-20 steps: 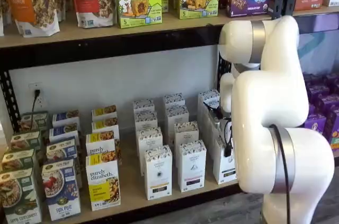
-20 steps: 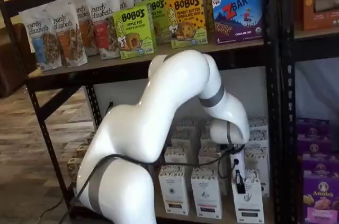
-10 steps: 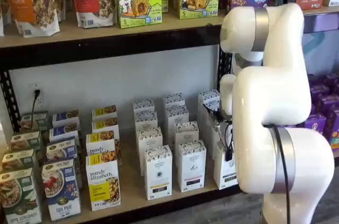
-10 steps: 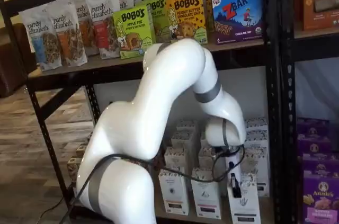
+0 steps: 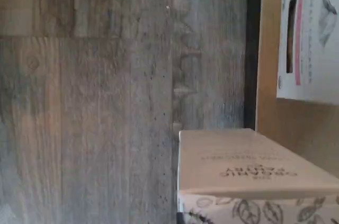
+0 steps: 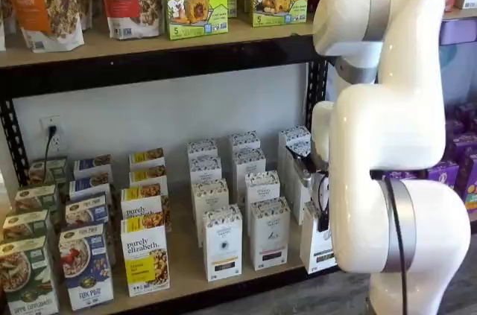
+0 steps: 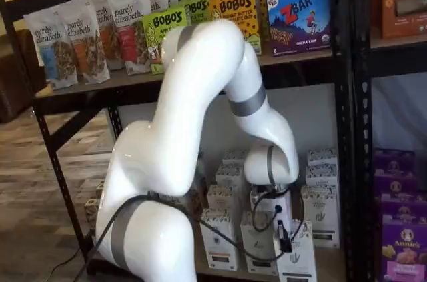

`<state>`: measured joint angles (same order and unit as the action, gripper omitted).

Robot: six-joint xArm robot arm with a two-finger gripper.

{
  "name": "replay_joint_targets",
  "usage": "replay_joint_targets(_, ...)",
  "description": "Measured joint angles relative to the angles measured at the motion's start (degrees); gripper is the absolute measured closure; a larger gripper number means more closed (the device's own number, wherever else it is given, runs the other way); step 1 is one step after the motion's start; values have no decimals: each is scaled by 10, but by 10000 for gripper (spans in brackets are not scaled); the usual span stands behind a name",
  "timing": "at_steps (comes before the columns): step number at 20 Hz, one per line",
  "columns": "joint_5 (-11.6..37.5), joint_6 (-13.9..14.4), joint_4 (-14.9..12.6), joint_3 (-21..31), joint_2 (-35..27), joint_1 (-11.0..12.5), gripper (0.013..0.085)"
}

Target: Pick up the white box with a green strip in the middle, on the bottom shelf, the sixth box from the left

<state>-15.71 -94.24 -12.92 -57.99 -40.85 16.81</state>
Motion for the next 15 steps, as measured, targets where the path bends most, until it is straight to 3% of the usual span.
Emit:
replay_joint_targets(7, -17, 47, -41, 117, 129, -9, 530)
replay_joint_targets(11, -60, 24, -3, 166, 210, -23, 530)
replay_joint_targets(15, -103, 22, 11, 200, 285, -37, 530)
